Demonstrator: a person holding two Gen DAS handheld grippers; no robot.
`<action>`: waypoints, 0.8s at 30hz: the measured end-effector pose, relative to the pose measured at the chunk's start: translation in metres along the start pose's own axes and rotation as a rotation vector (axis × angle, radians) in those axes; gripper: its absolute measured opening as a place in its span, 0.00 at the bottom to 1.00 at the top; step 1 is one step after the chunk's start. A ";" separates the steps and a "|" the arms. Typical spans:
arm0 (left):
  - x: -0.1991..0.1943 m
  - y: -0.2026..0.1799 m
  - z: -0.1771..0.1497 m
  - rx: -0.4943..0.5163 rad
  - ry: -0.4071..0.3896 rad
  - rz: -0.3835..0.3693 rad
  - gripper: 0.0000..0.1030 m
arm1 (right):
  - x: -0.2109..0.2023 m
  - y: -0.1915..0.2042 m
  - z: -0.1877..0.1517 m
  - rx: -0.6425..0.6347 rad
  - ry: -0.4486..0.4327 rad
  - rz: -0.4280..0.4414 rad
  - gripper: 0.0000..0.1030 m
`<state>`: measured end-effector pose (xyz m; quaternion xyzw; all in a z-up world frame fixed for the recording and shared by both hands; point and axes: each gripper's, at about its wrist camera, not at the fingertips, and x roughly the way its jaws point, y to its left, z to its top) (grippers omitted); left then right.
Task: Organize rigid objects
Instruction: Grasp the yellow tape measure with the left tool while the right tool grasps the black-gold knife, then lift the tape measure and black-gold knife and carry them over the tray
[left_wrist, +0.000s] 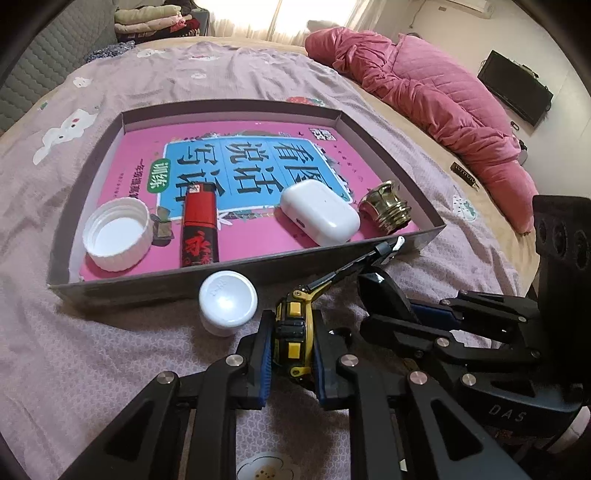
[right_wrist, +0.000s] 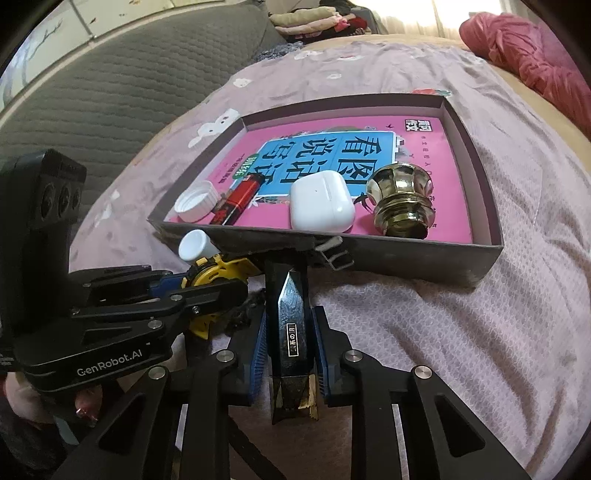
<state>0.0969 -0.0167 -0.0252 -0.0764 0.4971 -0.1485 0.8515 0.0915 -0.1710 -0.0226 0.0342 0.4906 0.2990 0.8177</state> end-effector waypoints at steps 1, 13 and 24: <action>-0.002 0.000 0.000 0.000 -0.004 0.001 0.17 | -0.002 0.000 0.000 0.006 -0.004 0.003 0.23; -0.030 0.007 0.001 -0.024 -0.094 -0.018 0.17 | -0.025 -0.002 0.000 0.041 -0.080 0.027 0.22; -0.063 0.017 0.010 -0.068 -0.245 -0.060 0.17 | -0.049 0.002 0.009 0.048 -0.200 0.024 0.22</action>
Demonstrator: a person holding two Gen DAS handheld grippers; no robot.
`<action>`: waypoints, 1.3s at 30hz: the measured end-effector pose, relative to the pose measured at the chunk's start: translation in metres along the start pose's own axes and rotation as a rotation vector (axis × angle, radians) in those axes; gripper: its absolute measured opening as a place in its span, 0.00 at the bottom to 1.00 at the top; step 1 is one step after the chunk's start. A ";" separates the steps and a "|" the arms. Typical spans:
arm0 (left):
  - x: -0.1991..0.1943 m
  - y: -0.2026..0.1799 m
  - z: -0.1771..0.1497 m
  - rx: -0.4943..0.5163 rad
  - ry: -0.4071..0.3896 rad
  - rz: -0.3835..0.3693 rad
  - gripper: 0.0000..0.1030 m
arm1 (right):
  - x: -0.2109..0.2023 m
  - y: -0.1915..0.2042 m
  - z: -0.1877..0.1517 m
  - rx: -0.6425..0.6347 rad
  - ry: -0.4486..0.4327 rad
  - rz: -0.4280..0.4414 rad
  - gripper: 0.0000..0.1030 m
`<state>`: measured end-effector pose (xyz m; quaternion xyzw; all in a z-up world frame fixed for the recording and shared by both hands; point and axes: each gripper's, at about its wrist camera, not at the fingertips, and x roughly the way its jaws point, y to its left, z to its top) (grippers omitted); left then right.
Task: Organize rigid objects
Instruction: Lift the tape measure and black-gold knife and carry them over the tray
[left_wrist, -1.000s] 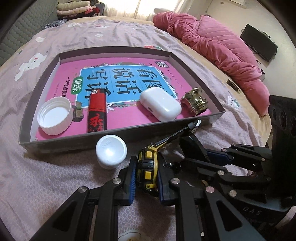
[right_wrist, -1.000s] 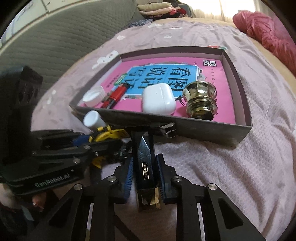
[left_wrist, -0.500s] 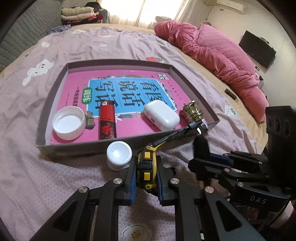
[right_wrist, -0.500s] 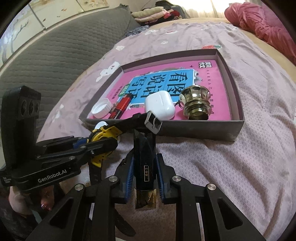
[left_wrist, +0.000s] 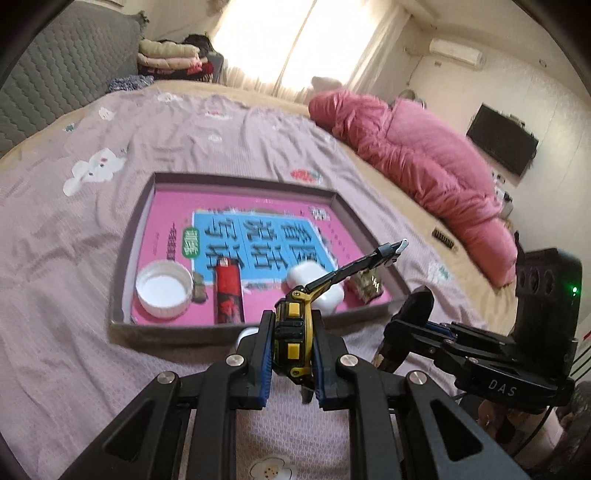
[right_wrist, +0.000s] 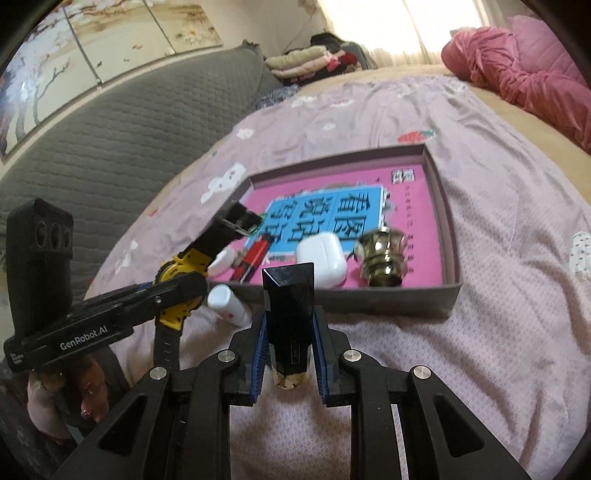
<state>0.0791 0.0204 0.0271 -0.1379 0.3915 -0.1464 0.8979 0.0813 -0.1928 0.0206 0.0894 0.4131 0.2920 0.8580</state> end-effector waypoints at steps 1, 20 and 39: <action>-0.003 0.001 0.002 -0.005 -0.014 -0.003 0.17 | -0.002 0.000 0.002 0.002 -0.013 -0.001 0.22; 0.022 0.025 0.026 -0.052 -0.079 0.017 0.17 | -0.023 -0.044 0.037 0.133 -0.193 -0.136 0.22; 0.062 0.025 0.044 0.018 -0.084 0.218 0.17 | 0.006 -0.056 0.041 0.089 -0.138 -0.254 0.22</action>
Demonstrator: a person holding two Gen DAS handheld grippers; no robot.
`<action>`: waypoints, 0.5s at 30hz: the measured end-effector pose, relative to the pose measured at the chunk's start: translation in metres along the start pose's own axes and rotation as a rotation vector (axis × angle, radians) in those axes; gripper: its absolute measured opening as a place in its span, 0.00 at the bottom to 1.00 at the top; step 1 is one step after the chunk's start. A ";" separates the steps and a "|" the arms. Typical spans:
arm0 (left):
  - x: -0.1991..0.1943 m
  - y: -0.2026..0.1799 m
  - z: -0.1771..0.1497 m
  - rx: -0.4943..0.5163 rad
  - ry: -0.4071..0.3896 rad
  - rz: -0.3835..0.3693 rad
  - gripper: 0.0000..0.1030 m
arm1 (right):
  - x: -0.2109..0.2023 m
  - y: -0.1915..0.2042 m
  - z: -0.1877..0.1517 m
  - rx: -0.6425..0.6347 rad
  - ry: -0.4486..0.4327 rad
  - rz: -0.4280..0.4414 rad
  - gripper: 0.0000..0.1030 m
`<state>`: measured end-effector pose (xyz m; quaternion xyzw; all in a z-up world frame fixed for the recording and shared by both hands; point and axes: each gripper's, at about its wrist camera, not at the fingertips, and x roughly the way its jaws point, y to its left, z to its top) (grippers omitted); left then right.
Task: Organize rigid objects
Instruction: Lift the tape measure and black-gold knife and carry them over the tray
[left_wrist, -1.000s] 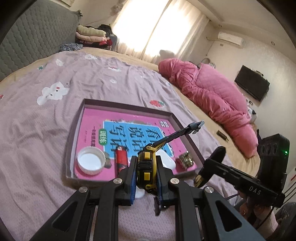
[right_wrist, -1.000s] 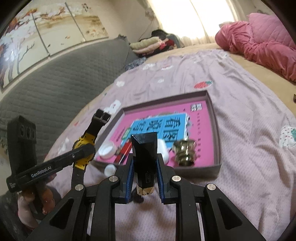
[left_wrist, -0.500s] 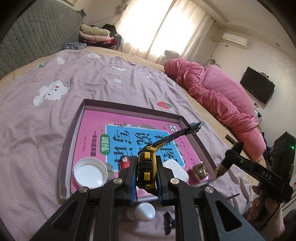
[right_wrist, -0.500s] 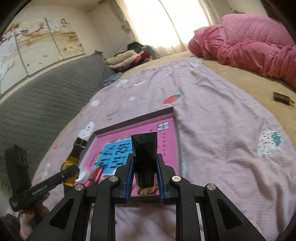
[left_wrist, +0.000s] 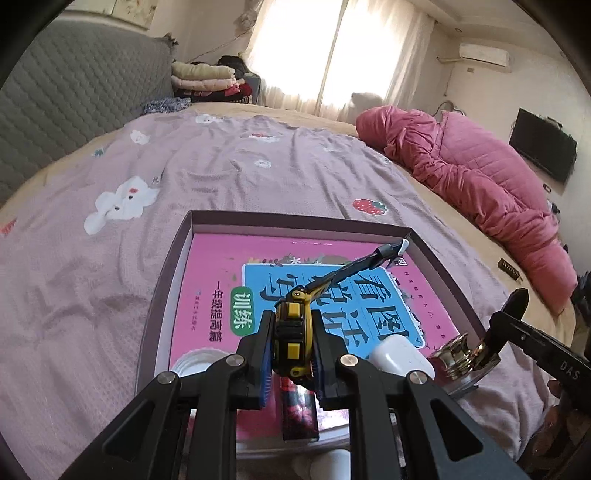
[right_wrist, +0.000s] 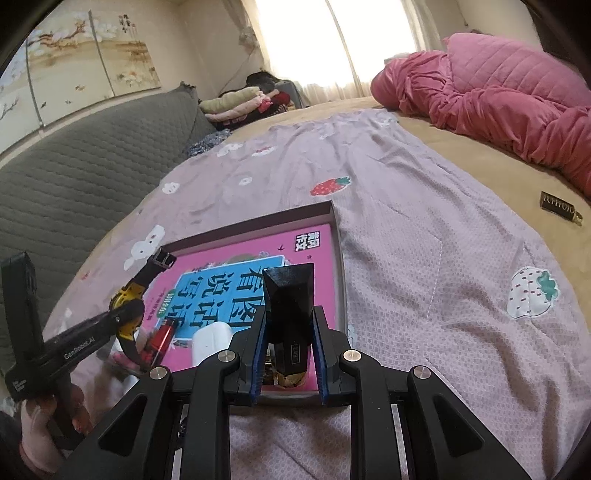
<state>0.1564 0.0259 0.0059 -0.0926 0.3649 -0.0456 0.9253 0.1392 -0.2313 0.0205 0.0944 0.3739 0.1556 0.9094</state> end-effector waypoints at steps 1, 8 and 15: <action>0.000 -0.002 0.001 0.008 -0.004 0.003 0.17 | 0.001 0.000 0.000 0.000 0.001 0.000 0.22; 0.007 -0.014 -0.002 0.068 0.005 -0.001 0.17 | 0.010 0.003 -0.003 -0.020 0.025 -0.006 0.22; 0.015 -0.024 -0.009 0.121 0.048 0.003 0.17 | 0.017 0.010 -0.006 -0.067 0.048 -0.022 0.22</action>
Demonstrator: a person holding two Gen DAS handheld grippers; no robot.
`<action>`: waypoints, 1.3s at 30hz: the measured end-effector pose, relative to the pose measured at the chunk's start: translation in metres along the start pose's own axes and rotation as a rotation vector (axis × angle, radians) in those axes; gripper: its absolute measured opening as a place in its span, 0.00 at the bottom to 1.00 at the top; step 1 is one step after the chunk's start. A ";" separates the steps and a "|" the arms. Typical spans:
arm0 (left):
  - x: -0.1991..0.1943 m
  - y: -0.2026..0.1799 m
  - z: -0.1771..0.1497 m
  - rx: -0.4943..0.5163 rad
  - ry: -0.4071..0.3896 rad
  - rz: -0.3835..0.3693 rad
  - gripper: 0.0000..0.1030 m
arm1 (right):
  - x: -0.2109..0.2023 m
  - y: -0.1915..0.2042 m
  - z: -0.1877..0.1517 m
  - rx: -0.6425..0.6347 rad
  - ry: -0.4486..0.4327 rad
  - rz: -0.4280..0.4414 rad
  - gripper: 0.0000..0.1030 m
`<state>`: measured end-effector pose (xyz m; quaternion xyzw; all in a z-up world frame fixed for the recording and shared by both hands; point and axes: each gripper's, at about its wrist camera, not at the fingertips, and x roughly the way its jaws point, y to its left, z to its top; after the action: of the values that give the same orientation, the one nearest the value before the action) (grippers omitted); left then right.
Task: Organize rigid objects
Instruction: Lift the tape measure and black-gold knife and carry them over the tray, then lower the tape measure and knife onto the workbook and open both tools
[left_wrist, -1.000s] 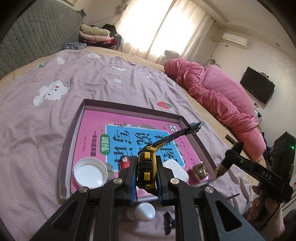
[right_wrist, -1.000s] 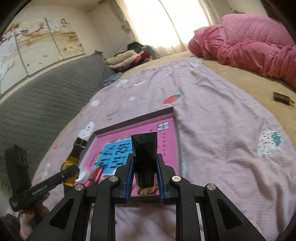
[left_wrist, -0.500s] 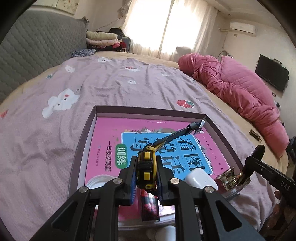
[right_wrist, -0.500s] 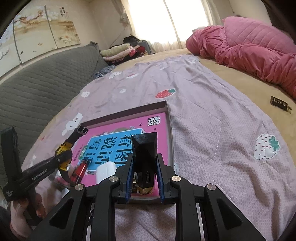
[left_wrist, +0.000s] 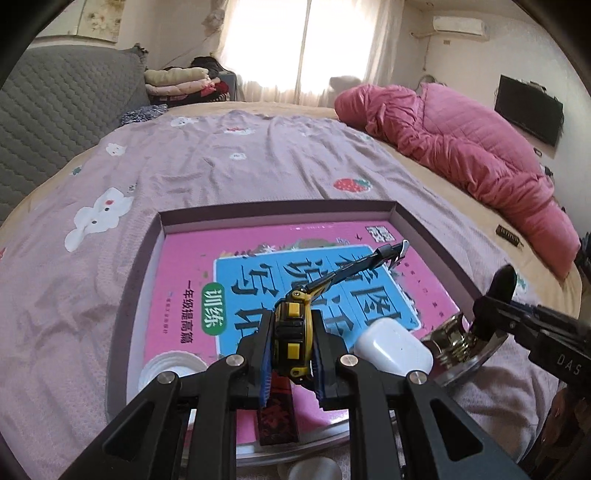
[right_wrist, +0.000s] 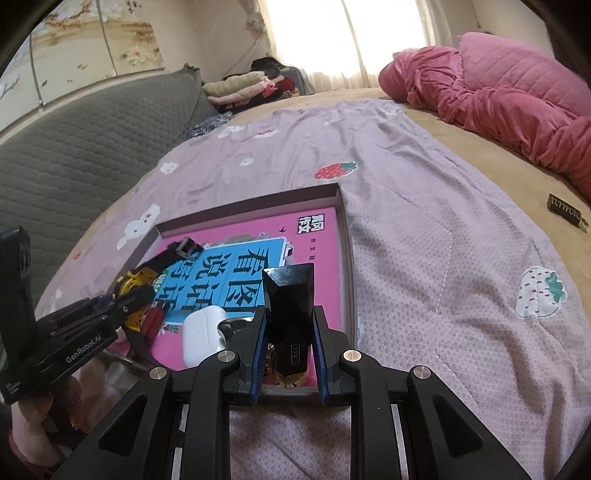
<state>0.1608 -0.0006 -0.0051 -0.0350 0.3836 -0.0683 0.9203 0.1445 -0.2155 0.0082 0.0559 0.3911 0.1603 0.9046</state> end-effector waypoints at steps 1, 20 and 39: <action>0.001 -0.002 -0.001 0.014 0.006 0.005 0.17 | 0.001 0.002 0.000 -0.012 0.002 -0.005 0.22; 0.010 -0.016 -0.009 0.104 0.072 0.031 0.18 | 0.014 0.010 -0.007 -0.086 0.050 -0.058 0.24; 0.011 -0.018 -0.008 0.124 0.099 0.002 0.18 | 0.020 0.005 -0.009 -0.054 0.079 -0.053 0.24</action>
<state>0.1613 -0.0205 -0.0165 0.0256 0.4236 -0.0927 0.9007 0.1497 -0.2045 -0.0112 0.0149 0.4236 0.1488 0.8934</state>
